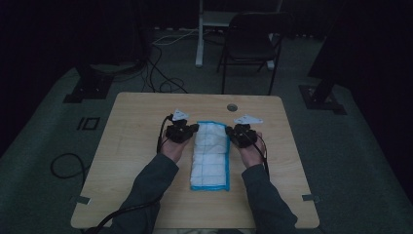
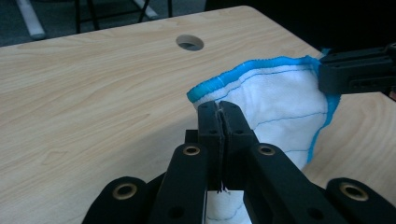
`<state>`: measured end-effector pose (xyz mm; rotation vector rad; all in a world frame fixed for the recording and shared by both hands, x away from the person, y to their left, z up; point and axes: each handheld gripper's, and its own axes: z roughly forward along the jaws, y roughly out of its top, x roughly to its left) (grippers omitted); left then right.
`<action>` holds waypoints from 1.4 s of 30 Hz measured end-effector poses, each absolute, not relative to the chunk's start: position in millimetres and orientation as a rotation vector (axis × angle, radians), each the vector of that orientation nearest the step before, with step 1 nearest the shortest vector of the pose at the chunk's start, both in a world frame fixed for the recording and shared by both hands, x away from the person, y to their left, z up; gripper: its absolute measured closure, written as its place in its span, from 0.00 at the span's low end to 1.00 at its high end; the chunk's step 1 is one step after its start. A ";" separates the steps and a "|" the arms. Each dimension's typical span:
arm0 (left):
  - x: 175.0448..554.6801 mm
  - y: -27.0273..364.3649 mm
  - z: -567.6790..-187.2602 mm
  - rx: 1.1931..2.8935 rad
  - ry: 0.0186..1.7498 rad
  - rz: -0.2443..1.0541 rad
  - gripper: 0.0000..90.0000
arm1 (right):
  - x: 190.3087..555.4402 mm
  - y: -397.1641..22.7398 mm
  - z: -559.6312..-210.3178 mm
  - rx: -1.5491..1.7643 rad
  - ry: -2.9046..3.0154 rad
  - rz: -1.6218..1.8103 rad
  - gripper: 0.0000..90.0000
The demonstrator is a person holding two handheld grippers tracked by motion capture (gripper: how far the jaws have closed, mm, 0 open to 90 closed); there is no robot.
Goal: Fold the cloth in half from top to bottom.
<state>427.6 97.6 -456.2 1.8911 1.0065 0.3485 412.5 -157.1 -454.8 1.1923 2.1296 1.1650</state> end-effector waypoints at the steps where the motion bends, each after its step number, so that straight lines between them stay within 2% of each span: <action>1: 427.6 97.6 -456.2 1.891 1.007 0.348 0.99 | 412.5 -157.1 -454.8 1.192 2.130 1.165 0.95; 21: 390.4 115.1 -464.4 1.854 0.968 0.302 0.99 | 377.7 -159.4 -460.6 1.125 2.162 1.183 0.95; 42: 368.6 120.7 -474.5 1.846 0.949 0.264 0.99 | 358.7 -161.0 -470.2 1.108 2.178 1.201 0.95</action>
